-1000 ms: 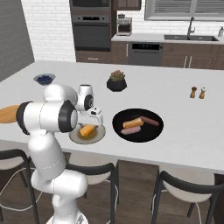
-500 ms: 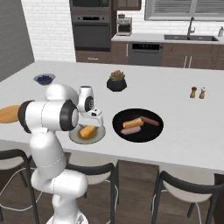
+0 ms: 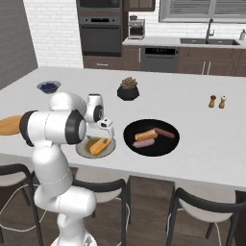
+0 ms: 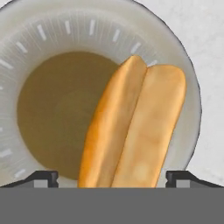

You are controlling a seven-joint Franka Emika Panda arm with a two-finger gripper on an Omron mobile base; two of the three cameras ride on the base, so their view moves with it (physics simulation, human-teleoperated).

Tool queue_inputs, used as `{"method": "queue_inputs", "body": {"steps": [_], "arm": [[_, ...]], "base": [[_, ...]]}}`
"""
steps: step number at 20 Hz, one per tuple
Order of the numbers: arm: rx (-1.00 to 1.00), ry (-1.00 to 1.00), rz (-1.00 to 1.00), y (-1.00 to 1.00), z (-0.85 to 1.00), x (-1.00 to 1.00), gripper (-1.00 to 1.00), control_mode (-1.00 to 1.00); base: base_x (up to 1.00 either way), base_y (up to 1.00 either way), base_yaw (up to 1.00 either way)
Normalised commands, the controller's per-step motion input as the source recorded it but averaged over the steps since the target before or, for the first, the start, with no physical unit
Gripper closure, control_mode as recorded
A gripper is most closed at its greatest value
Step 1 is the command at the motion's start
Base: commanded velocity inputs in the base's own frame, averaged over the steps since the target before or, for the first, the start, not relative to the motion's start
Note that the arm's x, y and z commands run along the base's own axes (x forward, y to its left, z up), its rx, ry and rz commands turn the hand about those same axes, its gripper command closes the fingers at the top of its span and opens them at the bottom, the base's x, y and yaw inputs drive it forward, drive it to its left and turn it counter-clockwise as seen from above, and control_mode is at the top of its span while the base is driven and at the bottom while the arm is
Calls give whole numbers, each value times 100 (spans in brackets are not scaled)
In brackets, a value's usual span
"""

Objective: Place one bun and one sausage from the bowl on each plate.

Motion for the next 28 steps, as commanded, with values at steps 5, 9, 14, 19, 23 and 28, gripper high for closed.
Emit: {"method": "queue_inputs", "body": {"steps": [5,9,14,19,23,28], "arm": [[4,0,-13,-55,21,-15,-100,-100],[11,0,-19,-98,18,-26,-100,-100],[13,1,-22,-100,23,-24,-100,-100],[11,4,-23,-99,21,-4,-100,-100],[6,3,-15,-82,1,0,-100,-100],[3,1,-2,-31,0,18,-100,-100]], "base": [[0,0,0],[0,0,0],[0,0,0],[0,0,0],[0,0,0],[0,0,0]]}}
